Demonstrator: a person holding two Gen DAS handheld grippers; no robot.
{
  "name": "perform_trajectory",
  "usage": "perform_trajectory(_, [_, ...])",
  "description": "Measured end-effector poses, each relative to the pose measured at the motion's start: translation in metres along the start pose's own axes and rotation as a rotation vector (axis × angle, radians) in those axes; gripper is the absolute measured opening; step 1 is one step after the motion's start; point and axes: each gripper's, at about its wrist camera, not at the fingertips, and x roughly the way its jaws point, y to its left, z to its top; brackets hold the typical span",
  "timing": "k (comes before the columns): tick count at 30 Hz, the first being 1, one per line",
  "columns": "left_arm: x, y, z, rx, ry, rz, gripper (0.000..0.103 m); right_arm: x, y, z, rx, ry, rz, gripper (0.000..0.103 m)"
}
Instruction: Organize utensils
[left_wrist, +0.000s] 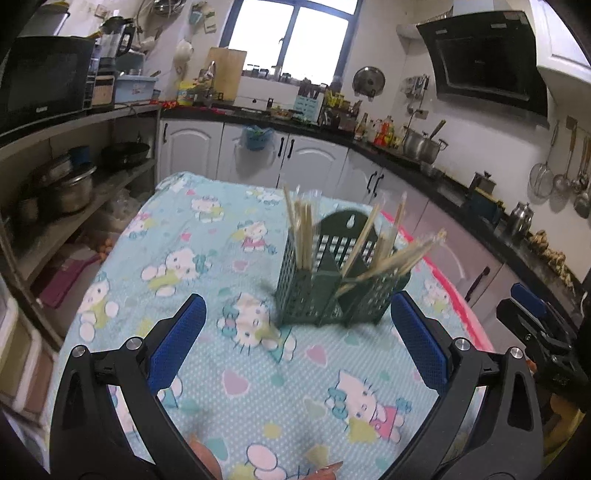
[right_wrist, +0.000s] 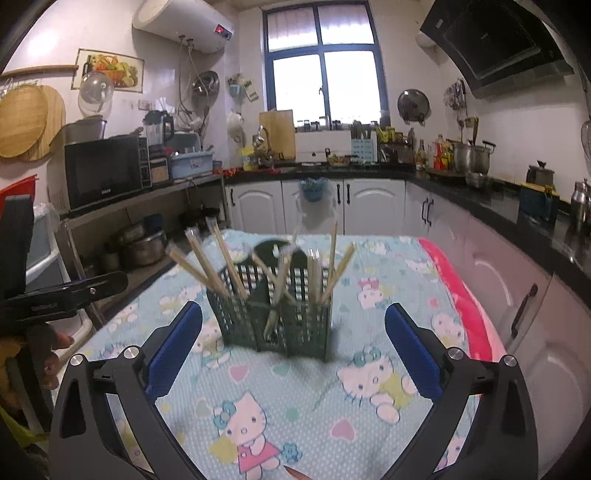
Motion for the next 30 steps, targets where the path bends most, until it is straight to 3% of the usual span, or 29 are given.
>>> perform_trajectory(8, [0.011, -0.001, -0.040, 0.012, 0.037, 0.048, 0.092, 0.000, 0.005, -0.038, -0.039, -0.012, -0.057, 0.096])
perform_trajectory(15, [0.014, -0.010, -0.060, 0.066, -0.002, 0.100, 0.092, -0.004, 0.011, -0.057, -0.062, -0.052, -0.070, 0.097])
perform_trajectory(21, [0.006, -0.014, -0.064, 0.075, -0.076, 0.085, 0.092, -0.004, 0.012, -0.066, -0.040, -0.078, -0.067, 0.097])
perform_trajectory(30, [-0.001, -0.018, -0.069, 0.082, -0.135, 0.039, 0.092, -0.020, 0.005, -0.067, 0.010, -0.194, -0.104, 0.097])
